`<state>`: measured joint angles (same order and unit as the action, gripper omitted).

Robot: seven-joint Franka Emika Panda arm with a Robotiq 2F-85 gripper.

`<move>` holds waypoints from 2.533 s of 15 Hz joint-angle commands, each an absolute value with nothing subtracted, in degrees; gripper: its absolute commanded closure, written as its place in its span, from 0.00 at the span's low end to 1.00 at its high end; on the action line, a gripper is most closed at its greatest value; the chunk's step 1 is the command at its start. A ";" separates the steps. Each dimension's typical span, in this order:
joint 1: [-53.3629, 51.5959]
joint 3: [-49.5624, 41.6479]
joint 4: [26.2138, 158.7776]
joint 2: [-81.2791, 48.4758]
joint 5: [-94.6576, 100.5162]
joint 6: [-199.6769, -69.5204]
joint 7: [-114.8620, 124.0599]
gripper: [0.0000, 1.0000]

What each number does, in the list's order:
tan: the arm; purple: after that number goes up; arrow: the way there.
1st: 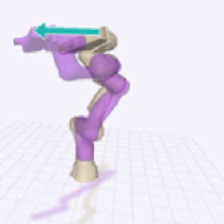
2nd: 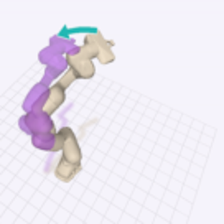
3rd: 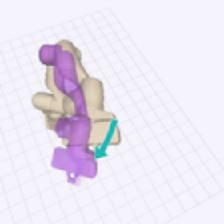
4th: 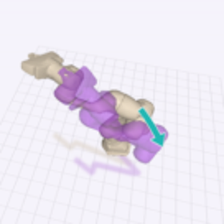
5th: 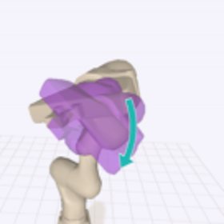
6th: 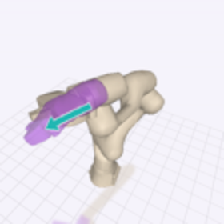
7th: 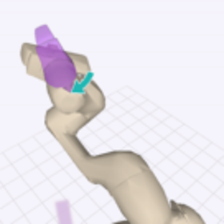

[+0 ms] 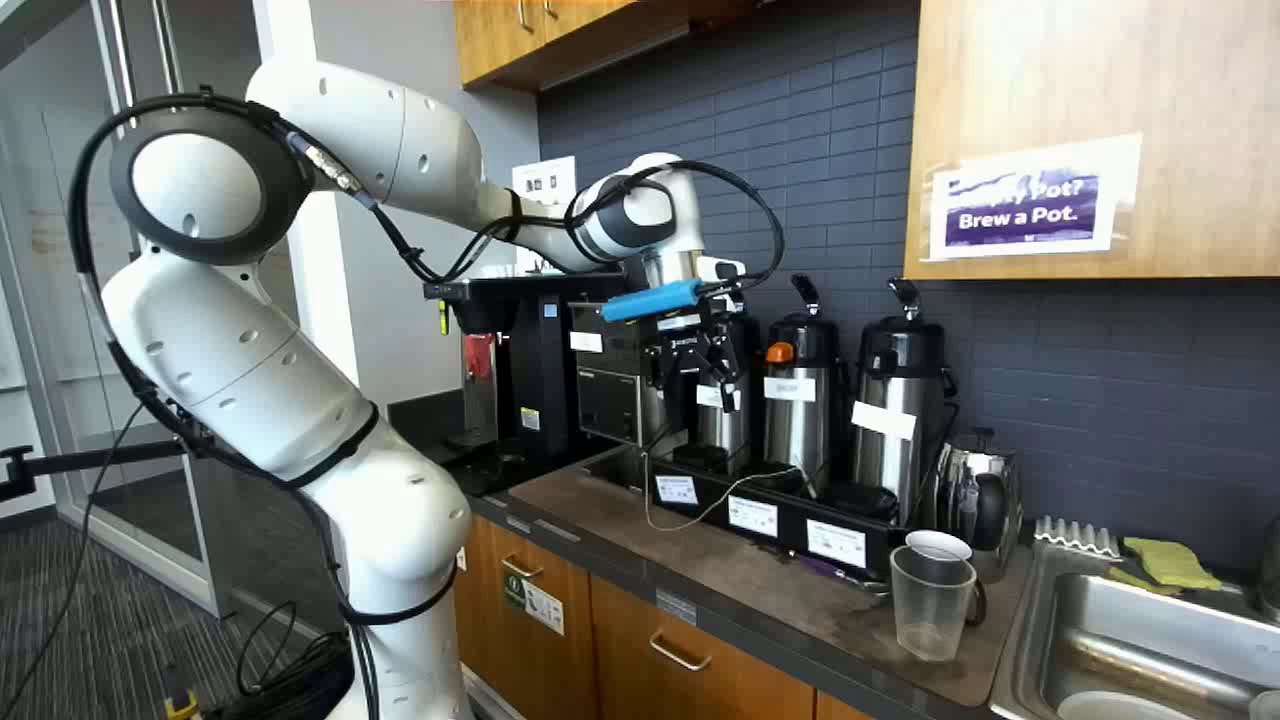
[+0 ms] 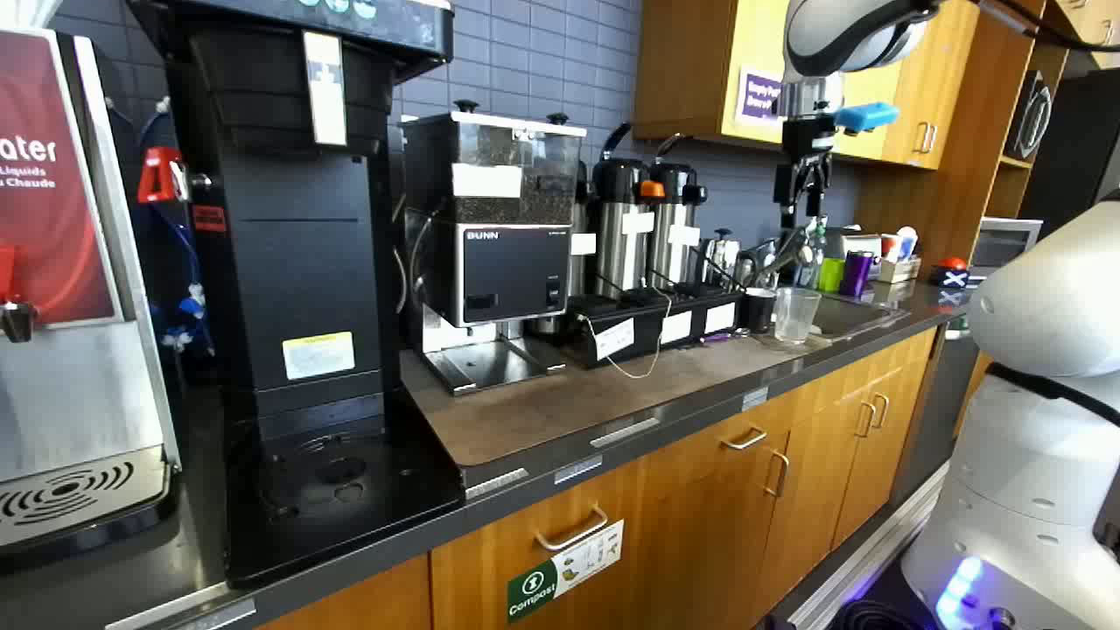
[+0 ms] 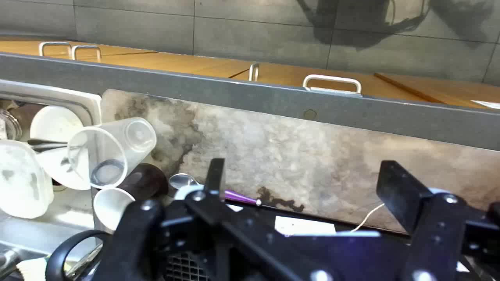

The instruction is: Press a button on the coffeemaker

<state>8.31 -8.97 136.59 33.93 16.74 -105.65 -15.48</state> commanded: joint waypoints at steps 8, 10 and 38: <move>7.62 -9.23 136.48 33.95 16.89 -105.47 -15.10 0.00; 7.00 -8.76 136.79 34.09 16.64 -105.46 -15.10 0.00; -10.87 6.12 139.15 31.47 15.47 -105.83 -15.98 0.00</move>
<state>-9.03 5.11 140.13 32.42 16.33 -105.97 -15.19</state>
